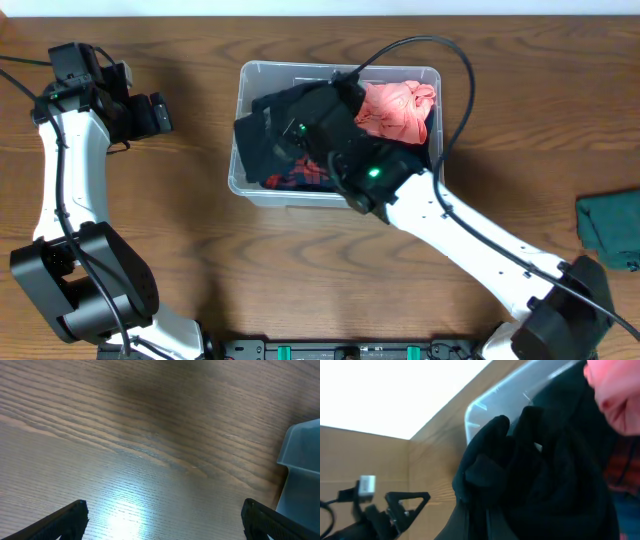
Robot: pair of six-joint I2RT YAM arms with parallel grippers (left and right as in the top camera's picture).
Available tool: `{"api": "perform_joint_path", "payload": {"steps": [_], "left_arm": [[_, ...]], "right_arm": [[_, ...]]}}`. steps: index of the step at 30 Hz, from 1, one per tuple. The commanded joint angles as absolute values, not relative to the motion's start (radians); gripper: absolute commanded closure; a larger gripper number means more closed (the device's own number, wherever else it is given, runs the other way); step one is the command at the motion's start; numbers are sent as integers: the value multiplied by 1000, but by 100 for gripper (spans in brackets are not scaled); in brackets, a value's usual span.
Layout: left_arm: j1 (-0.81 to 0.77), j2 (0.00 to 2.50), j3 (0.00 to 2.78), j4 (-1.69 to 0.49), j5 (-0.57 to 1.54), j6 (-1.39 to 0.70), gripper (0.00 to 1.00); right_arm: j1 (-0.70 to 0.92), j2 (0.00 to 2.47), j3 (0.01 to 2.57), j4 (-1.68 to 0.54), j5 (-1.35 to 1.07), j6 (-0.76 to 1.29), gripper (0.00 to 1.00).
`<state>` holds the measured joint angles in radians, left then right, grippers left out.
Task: Pack container
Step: 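Carry the black garment with the right gripper over the bin, then lower the black garment into the bin's left side and release it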
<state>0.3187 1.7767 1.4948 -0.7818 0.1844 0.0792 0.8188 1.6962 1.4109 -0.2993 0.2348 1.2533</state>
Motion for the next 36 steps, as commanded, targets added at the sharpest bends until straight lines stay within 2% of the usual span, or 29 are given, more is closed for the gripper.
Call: {"api": "perform_joint_path", "payload": {"steps": [1, 4, 5, 9, 11, 14, 16, 18, 19, 20, 21, 24, 25, 26, 31, 32, 36], "left_arm": [[319, 1784, 1496, -784, 191, 86, 2], [319, 1784, 1496, -784, 191, 86, 2], [319, 1784, 1496, -784, 191, 86, 2], [319, 1784, 1496, -784, 191, 86, 2], [319, 1784, 1496, -784, 191, 86, 2], [319, 1784, 1496, -784, 191, 86, 2], [319, 1784, 1496, -784, 191, 86, 2], [319, 1784, 1496, -784, 191, 86, 2], [319, 1784, 1496, -784, 191, 86, 2], [319, 1784, 1496, -784, 191, 86, 2], [319, 1784, 1496, -784, 191, 86, 2], [319, 1784, 1496, -784, 191, 86, 2], [319, 1784, 1496, -784, 191, 86, 2], [319, 1784, 1496, -784, 191, 86, 2], [319, 1784, 1496, -784, 191, 86, 2], [319, 1784, 1496, -784, 191, 86, 2], [319, 1784, 1496, -784, 191, 86, 2]], "right_arm": [[848, 1734, 1430, -291, 319, 1352, 99], [863, 1761, 1430, -280, 319, 1368, 99], [868, 1766, 1430, -280, 319, 1364, 90], [872, 1763, 1433, -276, 340, 1237, 26], [870, 1756, 1435, -276, 352, 1175, 7], [867, 1734, 1435, -282, 369, 1050, 1], [867, 1718, 1435, -281, 388, 941, 1], [867, 1703, 1442, -279, 393, 747, 1], [867, 1698, 1446, -281, 393, 646, 5], [867, 1695, 1446, -281, 392, 548, 15], [870, 1694, 1446, -284, 390, 463, 20], [877, 1695, 1446, -303, 363, 267, 29], [878, 1695, 1446, -310, 349, 231, 38], [878, 1695, 1446, -319, 339, 204, 50], [876, 1709, 1445, -340, 340, 200, 95], [876, 1717, 1444, -344, 340, 200, 99], [876, 1778, 1444, -372, 337, 205, 99]]}}
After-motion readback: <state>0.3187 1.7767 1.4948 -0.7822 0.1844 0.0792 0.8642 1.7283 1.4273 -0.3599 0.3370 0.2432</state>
